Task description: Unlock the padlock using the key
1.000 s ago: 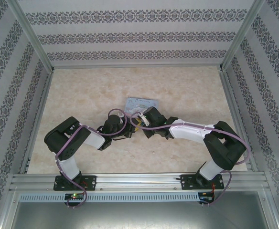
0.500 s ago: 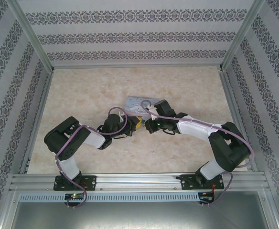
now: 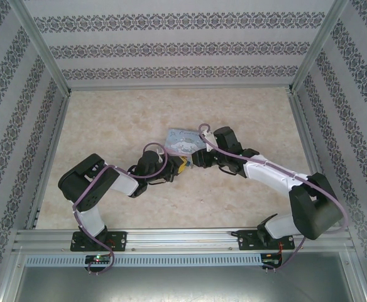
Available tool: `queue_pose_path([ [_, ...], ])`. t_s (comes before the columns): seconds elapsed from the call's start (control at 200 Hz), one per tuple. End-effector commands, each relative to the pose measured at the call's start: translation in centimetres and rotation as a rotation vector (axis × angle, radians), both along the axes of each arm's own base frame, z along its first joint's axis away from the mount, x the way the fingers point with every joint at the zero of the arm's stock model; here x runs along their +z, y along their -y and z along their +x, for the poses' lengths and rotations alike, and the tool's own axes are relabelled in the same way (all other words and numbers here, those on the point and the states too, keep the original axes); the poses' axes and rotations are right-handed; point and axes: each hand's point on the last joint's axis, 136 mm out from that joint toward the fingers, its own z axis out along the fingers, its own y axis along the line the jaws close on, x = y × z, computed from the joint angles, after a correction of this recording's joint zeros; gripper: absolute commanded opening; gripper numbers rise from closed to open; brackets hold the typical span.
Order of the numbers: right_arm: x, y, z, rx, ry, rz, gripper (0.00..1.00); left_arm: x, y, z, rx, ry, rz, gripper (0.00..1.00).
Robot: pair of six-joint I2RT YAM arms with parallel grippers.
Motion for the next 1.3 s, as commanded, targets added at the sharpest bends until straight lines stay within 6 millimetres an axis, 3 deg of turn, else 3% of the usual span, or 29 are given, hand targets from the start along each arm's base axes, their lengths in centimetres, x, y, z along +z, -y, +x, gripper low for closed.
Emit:
queue_pose_path([
  [0.0,-0.1,0.1,0.0,0.021,0.054,-0.065,0.33,1.4,0.3,-0.1,-0.020,0.021,-0.017,0.00],
  [0.315,-2.0,-1.8,-1.5,0.141,0.096,-0.223,0.32,1.7,0.3,0.1,-0.024,0.024,-0.012,0.00],
  [0.665,-4.2,-2.1,-1.6,0.172,0.089,-0.315,0.31,1.8,0.4,0.1,-0.028,0.025,-0.012,0.00],
  [1.294,-5.1,-2.2,-2.8,0.183,0.096,-0.362,0.28,1.8,0.2,0.2,-0.027,0.024,-0.012,0.00],
])
